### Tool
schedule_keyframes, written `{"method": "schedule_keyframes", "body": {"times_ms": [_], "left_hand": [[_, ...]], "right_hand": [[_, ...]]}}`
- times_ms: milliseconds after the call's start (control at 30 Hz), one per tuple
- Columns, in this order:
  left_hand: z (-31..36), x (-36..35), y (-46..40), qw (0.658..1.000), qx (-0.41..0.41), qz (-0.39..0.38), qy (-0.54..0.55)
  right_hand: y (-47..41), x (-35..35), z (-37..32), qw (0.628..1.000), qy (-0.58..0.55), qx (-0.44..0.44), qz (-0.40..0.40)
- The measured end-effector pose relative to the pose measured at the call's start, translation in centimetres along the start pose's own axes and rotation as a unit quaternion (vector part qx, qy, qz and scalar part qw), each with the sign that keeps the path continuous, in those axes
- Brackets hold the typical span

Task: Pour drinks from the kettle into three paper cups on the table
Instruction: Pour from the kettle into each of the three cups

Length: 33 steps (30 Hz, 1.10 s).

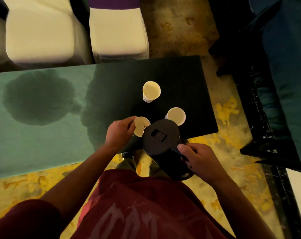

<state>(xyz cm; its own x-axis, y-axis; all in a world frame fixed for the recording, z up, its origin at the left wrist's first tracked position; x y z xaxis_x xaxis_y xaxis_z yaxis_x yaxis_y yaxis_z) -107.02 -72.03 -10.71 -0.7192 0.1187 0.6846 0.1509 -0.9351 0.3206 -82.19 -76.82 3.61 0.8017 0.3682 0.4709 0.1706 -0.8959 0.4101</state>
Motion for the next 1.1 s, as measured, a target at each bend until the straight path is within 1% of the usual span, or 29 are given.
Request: {"method": "schedule_keyframes", "body": {"times_ms": [133, 233, 367, 667, 800, 900, 1100], "left_hand": [[-0.6, 0.3, -0.5, 1.0, -0.017, -0.018, 0.009], [-0.8, 0.2, -0.8, 0.999, -0.024, -0.045, 0.02], [-0.9, 0.1, -0.8, 0.996, -0.009, -0.076, 0.052], [-1.2, 0.0, -0.4, 0.992, 0.004, -0.092, 0.088], [-1.3, 0.1, -0.3, 0.991, -0.01, -0.097, 0.095], [-1.4, 0.1, -0.3, 0.991, -0.018, -0.094, 0.097], [-1.4, 0.2, -0.3, 0.99, -0.022, -0.095, 0.104]], "right_hand": [[0.1, -0.5, -0.3, 1.0, -0.007, -0.03, 0.003], [0.0, -0.6, -0.5, 0.999, 0.007, -0.044, 0.007], [-0.2, -0.7, -1.0, 0.998, 0.015, -0.062, 0.012], [-0.1, -1.4, -1.8, 0.996, 0.004, -0.09, 0.003], [0.0, -1.7, -1.9, 0.994, -0.017, -0.111, 0.002], [0.1, -2.0, -1.8, 0.994, -0.014, -0.112, -0.01], [0.4, -2.3, -1.6, 0.993, -0.015, -0.116, -0.008]]}}
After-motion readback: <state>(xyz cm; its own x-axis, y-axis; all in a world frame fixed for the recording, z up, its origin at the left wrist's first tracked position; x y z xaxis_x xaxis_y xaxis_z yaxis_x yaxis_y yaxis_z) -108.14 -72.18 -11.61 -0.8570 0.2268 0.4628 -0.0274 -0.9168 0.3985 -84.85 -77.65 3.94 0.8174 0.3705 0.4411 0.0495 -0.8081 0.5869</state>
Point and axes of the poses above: each hand's wrist, its own y-axis away from the middle knuckle, its own x-axis out of the back of the hand, z = x × y, the point moved 3 cm from there along -y, towards the middle knuckle, and after that the axes turned 10 degrees about x, right-handed, at the moved point
